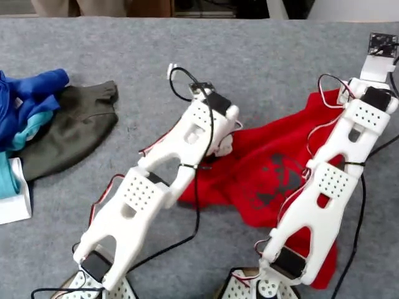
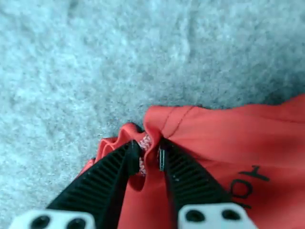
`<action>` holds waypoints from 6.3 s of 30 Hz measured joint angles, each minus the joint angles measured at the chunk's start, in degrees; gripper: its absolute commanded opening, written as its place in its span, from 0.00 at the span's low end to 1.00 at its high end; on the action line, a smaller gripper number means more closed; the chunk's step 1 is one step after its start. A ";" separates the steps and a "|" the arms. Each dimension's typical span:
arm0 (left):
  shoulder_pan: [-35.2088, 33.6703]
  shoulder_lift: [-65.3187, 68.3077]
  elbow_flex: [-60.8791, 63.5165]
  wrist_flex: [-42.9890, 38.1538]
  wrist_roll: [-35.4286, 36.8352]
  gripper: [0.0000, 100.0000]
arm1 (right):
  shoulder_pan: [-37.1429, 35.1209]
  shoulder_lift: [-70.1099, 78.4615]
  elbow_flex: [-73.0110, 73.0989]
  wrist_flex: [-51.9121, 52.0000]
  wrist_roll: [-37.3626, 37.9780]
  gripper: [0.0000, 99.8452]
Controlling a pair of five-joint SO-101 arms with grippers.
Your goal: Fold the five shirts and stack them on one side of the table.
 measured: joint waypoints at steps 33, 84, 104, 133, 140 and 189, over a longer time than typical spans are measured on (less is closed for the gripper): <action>-9.05 4.31 -13.19 -7.47 8.18 0.19 | 0.00 0.00 0.00 0.00 0.00 0.00; -16.97 4.48 -20.13 -25.67 6.24 0.18 | -1.23 0.00 0.00 -0.09 0.00 0.00; -15.12 4.48 -13.89 -27.25 8.18 0.16 | -1.32 0.00 0.00 -0.09 1.41 0.00; -8.88 4.40 -14.24 -8.09 6.42 0.16 | -1.32 0.00 0.00 -0.09 1.49 0.00; -12.48 4.40 -24.26 -10.11 6.42 0.19 | -1.32 0.00 0.00 -0.09 1.49 0.00; -11.78 10.37 -21.54 -24.88 6.33 0.02 | -1.58 0.00 0.00 0.00 1.76 0.00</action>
